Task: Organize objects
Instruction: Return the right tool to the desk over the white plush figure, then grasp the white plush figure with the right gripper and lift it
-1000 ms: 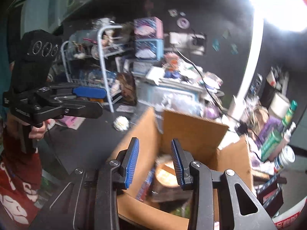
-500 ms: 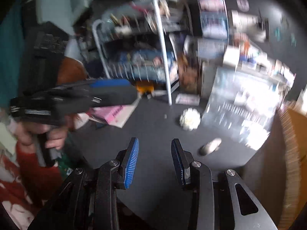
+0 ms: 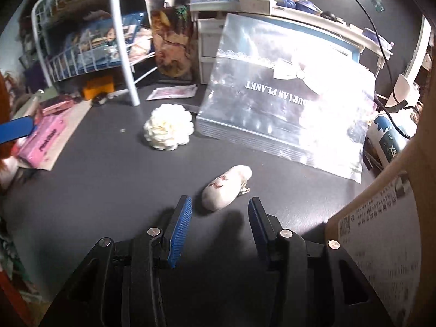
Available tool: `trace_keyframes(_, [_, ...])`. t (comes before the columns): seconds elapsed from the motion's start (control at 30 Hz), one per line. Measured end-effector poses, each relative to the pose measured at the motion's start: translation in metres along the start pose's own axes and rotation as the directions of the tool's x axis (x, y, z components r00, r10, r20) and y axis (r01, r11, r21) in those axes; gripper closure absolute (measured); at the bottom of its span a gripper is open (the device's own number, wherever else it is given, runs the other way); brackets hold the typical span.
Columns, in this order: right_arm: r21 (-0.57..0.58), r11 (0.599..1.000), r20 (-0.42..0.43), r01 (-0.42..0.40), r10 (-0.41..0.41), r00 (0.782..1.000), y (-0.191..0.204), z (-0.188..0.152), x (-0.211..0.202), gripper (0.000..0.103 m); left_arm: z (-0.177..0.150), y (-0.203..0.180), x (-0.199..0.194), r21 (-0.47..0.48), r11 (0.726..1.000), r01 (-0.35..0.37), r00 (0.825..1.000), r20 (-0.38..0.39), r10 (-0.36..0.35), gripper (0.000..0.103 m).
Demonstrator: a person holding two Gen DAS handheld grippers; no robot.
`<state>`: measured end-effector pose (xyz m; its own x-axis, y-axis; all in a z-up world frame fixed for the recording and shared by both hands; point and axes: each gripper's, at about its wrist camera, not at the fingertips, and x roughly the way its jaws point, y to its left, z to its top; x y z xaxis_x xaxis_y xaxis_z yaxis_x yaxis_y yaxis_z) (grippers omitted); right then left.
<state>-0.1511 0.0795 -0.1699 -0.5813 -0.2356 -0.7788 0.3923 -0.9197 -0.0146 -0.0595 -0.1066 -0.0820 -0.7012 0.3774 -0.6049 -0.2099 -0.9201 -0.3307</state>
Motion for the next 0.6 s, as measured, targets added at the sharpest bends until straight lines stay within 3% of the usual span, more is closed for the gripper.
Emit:
trace_keyframes(0.17, [-0.004, 1.000, -0.024, -0.010, 0.010, 1.000, -0.003, 0.003, 0.013, 0.066, 0.003, 0.000, 0.004, -0.003, 1.000, -0.002, 1.000, -0.004, 0.002, 0.029])
trace_keyframes(0.27, [-0.007, 1.000, -0.018, -0.020, 0.020, 1.000, -0.004, 0.003, 0.012, 0.084, 0.003, 0.000, 0.004, -0.003, 1.000, -0.001, 1.000, -0.004, 0.001, 0.029])
trace_keyframes(0.4, [-0.013, 0.999, -0.002, -0.051, 0.051, 0.999, 0.001, 0.001, 0.002, 0.085, 0.004, -0.003, 0.005, 0.003, 1.000, -0.003, 1.000, -0.008, 0.003, 0.029])
trace_keyframes(0.53, [-0.045, 0.988, 0.041, -0.148, 0.150, 0.988, 0.013, -0.004, -0.027, 0.085, 0.002, -0.013, 0.003, 0.015, 1.000, 0.021, 1.000, -0.015, -0.021, 0.029])
trace_keyframes(0.6, [-0.068, 0.972, 0.058, -0.226, 0.230, 0.971, 0.022, -0.007, -0.048, 0.085, 0.001, -0.020, -0.001, 0.021, 0.999, 0.050, 0.999, -0.014, -0.049, 0.029])
